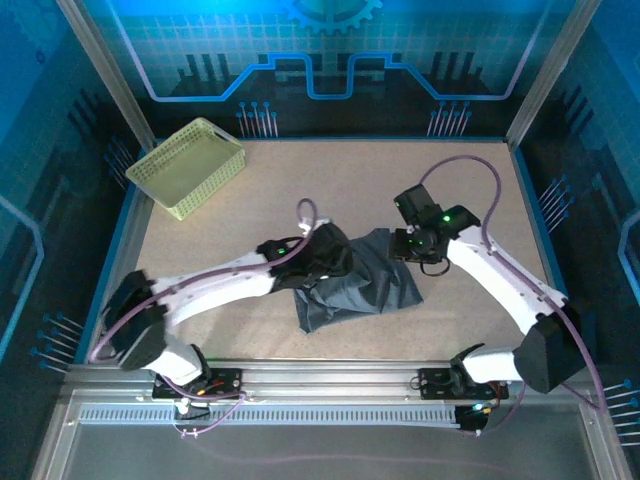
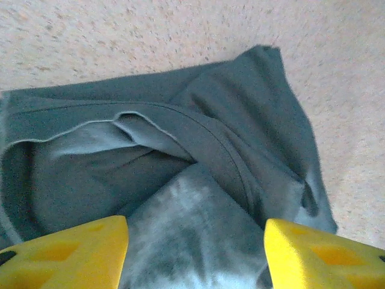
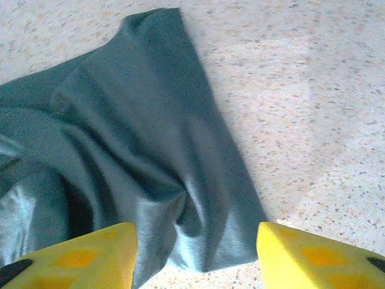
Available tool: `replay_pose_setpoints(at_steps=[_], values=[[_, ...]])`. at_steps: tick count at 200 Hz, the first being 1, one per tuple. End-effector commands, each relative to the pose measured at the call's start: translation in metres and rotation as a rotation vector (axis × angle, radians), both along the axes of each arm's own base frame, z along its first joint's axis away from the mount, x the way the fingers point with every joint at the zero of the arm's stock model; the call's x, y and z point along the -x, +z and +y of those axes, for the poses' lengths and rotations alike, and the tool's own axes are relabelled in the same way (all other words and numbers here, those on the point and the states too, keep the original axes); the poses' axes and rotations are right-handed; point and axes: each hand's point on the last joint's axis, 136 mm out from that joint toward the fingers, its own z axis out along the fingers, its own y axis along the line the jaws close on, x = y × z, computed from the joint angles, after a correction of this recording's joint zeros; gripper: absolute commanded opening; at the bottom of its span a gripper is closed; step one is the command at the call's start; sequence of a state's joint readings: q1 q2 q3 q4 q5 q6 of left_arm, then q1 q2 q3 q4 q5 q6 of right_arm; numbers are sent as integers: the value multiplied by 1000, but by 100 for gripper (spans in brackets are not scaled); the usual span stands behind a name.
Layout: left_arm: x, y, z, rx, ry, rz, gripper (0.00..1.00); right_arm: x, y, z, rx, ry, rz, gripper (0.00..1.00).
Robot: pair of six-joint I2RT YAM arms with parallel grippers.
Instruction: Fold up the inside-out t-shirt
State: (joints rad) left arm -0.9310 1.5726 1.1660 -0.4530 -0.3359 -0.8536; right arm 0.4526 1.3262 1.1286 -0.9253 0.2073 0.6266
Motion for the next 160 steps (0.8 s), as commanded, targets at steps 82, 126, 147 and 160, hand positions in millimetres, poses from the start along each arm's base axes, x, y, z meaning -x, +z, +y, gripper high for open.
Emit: replay_pose_setpoints(at_steps=[82, 126, 147, 160], values=[[-9, -74, 10, -97, 63, 149, 61, -61, -27, 56, -294, 160, -24, 58], [7, -99, 40, -86, 120, 195, 56, -97, -71, 72, -275, 161, 47, 56], [6, -105, 48, -65, 125, 200, 56, -100, -92, 61, -212, 113, 87, 55], [-2, -105, 50, -49, 110, 188, 56, -94, -105, 48, -164, 67, 117, 55]])
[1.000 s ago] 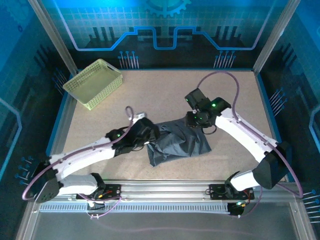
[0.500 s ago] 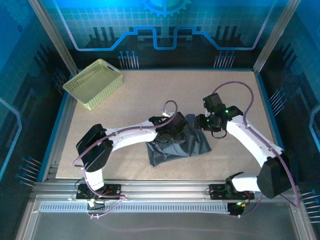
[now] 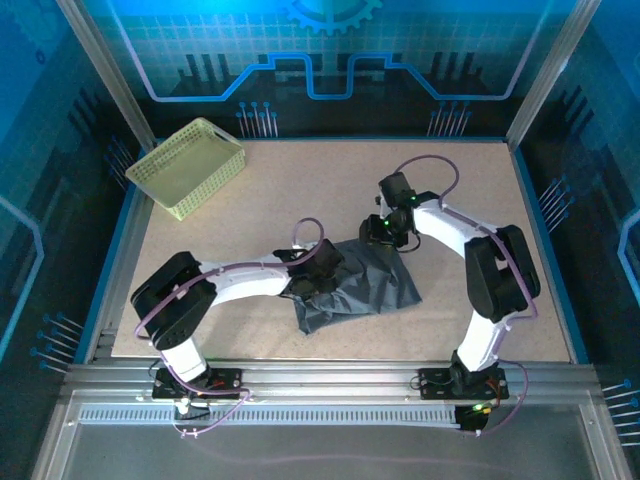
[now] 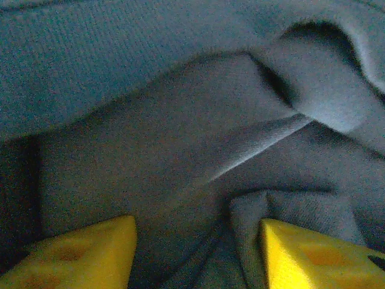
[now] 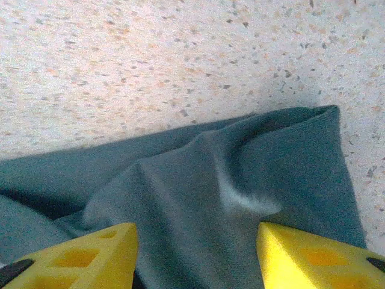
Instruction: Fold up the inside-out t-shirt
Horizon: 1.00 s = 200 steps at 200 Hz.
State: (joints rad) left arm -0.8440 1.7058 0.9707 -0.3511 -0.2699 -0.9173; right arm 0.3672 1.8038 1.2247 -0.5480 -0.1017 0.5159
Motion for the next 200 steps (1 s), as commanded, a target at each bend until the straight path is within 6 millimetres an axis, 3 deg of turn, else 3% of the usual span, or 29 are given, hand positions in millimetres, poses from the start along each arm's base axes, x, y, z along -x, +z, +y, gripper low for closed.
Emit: replay_pose_setpoints(at_steps=[1, 30, 61, 83, 103, 121, 134, 140, 149, 171, 200], values=[[-11, 5, 3, 60, 6, -20, 56, -2, -14, -17, 73, -57, 23, 55], [-41, 5, -1, 91, -73, -51, 54, 31, -31, -44, 132, -169, 90, 54], [-93, 13, -26, 191, -204, -77, 53, 92, -35, -57, 119, -278, 123, 54], [-122, 26, -63, 231, -345, -82, 54, 127, -26, -42, 78, -285, 106, 54], [-137, 51, -92, 292, -423, -98, 57, 140, -7, -15, 39, -215, 71, 55], [-142, 80, -91, 271, -427, -147, 61, 132, 22, -13, 59, -177, 5, 56], [-140, 97, -70, 206, -377, -179, 63, 119, 39, -26, 116, -155, -81, 57], [-136, 103, -58, 176, -346, -189, 65, 105, 56, -28, 120, -148, -143, 57], [-129, 108, -40, 136, -287, -198, 67, 92, 62, -35, 132, -136, -177, 57], [-104, 102, -6, 113, -163, -169, 67, 62, 54, -46, 111, -130, -158, 57], [-74, 59, 11, 148, -46, -63, 65, 40, 20, -57, 167, -146, -58, 57]])
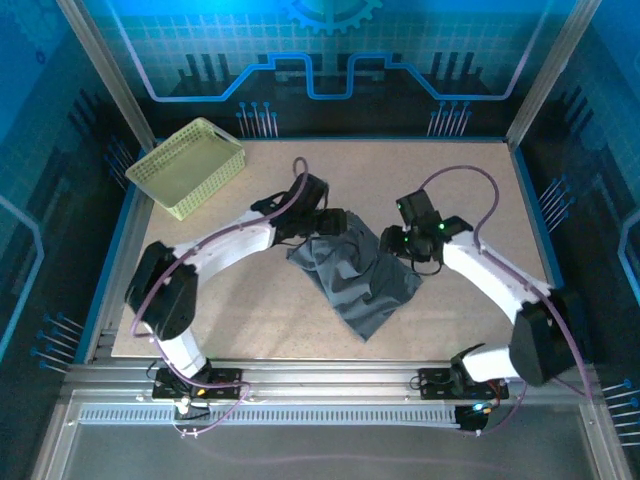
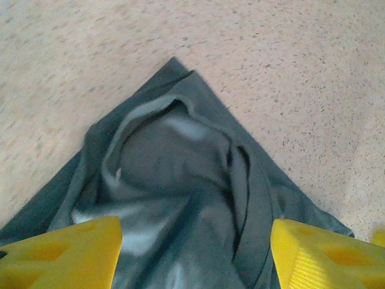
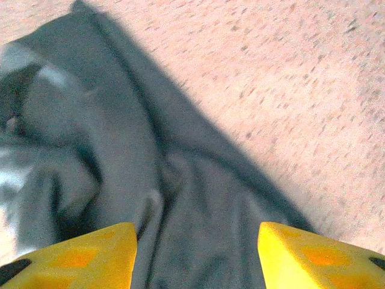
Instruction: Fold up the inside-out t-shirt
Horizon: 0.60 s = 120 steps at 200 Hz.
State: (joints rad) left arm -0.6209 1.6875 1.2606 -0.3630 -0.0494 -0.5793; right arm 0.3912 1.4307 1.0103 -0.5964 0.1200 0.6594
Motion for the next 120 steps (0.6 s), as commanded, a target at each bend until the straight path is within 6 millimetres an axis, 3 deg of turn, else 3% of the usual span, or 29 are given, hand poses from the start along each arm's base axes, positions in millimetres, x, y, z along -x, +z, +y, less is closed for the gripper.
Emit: replay_pose_setpoints(at_steps=[1, 29, 55, 65, 97, 120], values=[[23, -51, 24, -35, 128, 138, 65, -7, -33, -8, 65, 38, 99, 57], [24, -81, 18, -20, 136, 193, 61, 6, -61, -18, 70, -20, 185, 57], [5, -90, -2, -8, 73, 180, 57, 37, -75, -15, 34, -43, 233, 56], [-5, -90, -14, 2, 34, 171, 56, 60, -85, -13, 30, -40, 270, 56], [-38, -79, -58, 68, -106, 151, 55, 102, -79, 19, -15, -8, 268, 55], [-48, -63, -73, 81, -158, 135, 54, 105, -60, 38, -39, 18, 216, 55]])
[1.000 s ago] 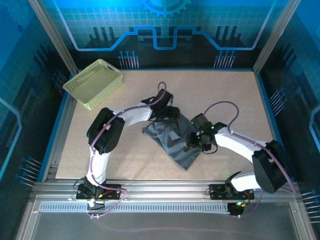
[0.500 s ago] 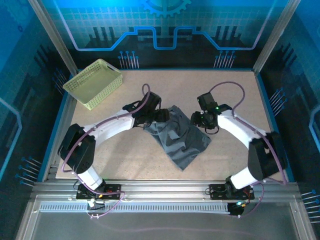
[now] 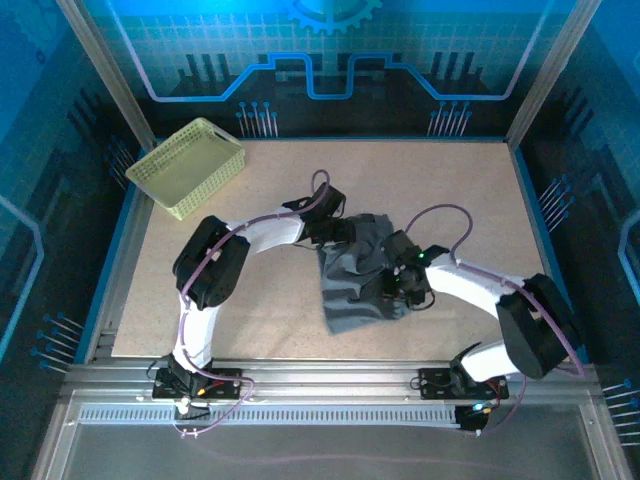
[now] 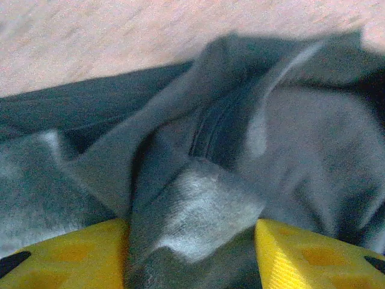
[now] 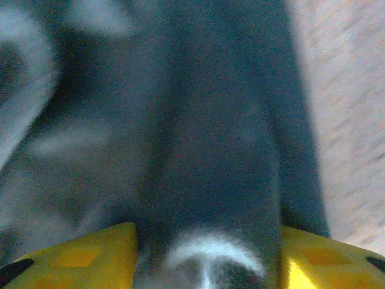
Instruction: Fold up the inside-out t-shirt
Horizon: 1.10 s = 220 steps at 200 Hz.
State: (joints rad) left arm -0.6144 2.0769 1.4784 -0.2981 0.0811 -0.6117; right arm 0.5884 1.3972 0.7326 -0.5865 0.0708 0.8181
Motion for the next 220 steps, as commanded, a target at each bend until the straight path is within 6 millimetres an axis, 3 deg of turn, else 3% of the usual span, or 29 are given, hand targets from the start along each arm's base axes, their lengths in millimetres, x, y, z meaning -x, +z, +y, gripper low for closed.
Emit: replay_pose_setpoints(at_steps=[1, 25, 47, 56, 62, 78, 107, 127, 191, 220], values=[[-7, 24, -20, 53, -107, -28, 54, 1, 21, 15, -52, -52, -40, 55], [-6, 41, 0, -32, -85, -73, 57, -20, 49, -18, 58, -74, -123, 57], [0, 61, 14, -125, -114, -138, 59, -45, 72, -44, 40, -102, -195, 57], [4, 69, 13, -151, -148, -171, 61, -52, 76, -49, 15, -97, -213, 57], [8, 74, 10, -165, -173, -189, 62, -65, 89, -48, -8, -93, -252, 57], [18, 78, -3, -215, -260, -230, 62, -79, 95, -55, 3, -95, -262, 57], [35, 63, -31, -353, -399, -255, 66, -92, 95, -66, -1, -141, -254, 57], [36, 50, -42, -423, -435, -256, 66, -95, 96, -73, -30, -172, -266, 57], [19, 19, -50, -517, -442, -250, 63, -83, 85, -80, -42, -180, -245, 57], [12, 14, -50, -535, -419, -256, 53, -81, 76, -77, -58, -179, -233, 57]])
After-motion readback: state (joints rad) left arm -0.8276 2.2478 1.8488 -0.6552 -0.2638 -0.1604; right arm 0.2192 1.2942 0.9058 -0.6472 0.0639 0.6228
